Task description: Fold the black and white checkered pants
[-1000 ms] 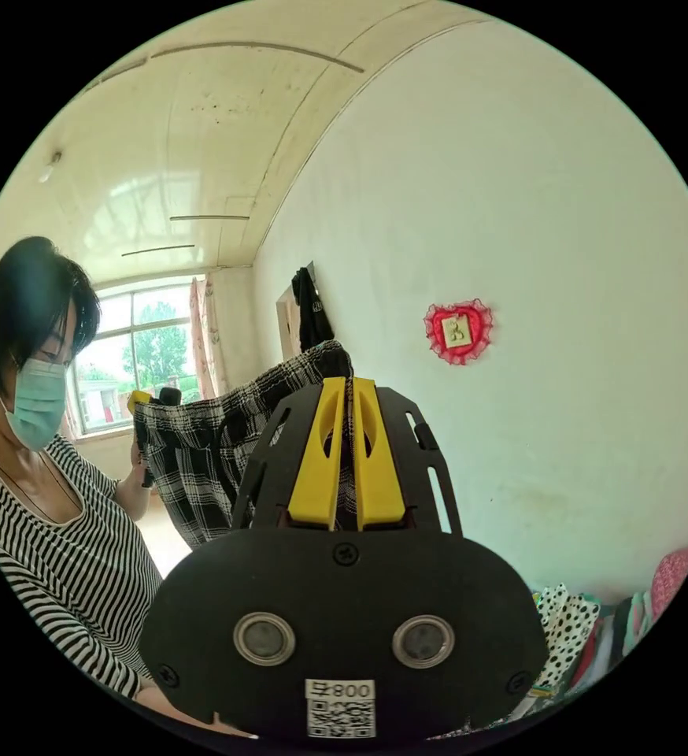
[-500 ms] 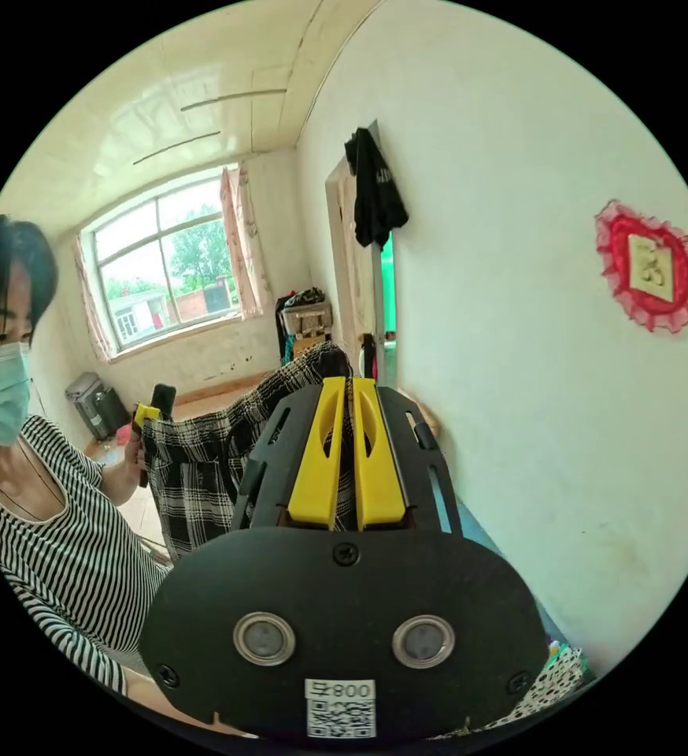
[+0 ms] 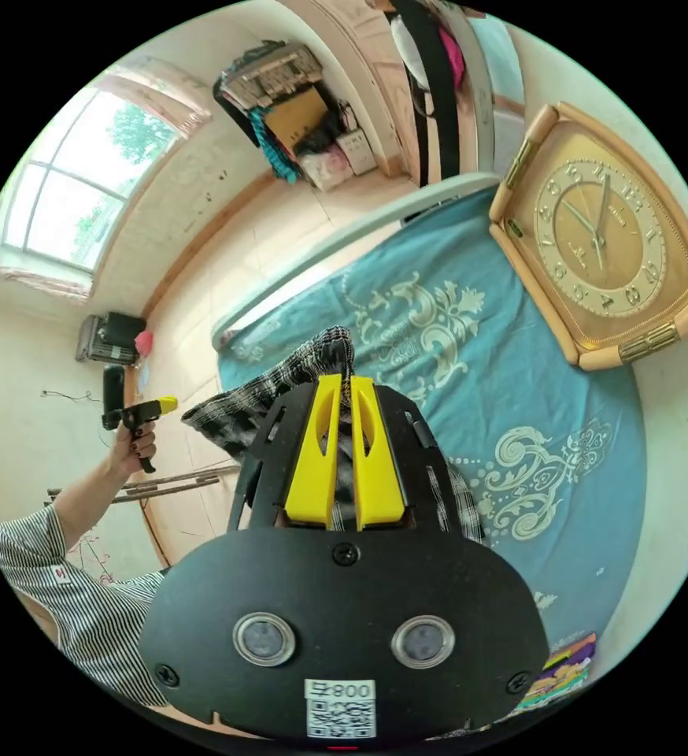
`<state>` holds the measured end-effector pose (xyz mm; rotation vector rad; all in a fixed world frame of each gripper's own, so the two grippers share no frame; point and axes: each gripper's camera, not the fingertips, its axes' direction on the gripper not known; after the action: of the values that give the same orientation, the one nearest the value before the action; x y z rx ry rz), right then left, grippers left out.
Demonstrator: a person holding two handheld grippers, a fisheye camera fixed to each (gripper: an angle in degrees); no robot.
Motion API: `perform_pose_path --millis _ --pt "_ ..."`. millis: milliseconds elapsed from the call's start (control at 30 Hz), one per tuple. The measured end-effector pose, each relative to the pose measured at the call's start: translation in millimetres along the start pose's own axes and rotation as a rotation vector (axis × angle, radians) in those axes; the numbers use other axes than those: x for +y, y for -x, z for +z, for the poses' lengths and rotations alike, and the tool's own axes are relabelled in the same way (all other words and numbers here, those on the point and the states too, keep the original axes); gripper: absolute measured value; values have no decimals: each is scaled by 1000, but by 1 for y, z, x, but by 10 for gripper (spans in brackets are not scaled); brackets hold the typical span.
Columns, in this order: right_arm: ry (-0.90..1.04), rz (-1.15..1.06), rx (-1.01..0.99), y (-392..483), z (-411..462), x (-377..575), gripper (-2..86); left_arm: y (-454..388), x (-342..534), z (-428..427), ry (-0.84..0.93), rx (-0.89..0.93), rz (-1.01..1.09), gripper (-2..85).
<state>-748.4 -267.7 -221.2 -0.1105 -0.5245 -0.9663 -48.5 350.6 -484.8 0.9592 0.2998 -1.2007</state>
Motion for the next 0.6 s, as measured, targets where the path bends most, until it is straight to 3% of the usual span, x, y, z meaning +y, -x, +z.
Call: perform_pose_path --millis 100,300,467,600 --pt "84 69 60 -30 47 -12 0 39 -25 13 13 -15 -32 20" --pt "-50 179 -102 -102 65 23 1 94 -48 74 244 -109 -45 42" --pt "-122 339 -153 -158 79 137 -1 141 -53 107 292 -167 -120 63" --pt "-179 667 -203 -210 96 292 2 185 -55 119 257 -232 -212 73"
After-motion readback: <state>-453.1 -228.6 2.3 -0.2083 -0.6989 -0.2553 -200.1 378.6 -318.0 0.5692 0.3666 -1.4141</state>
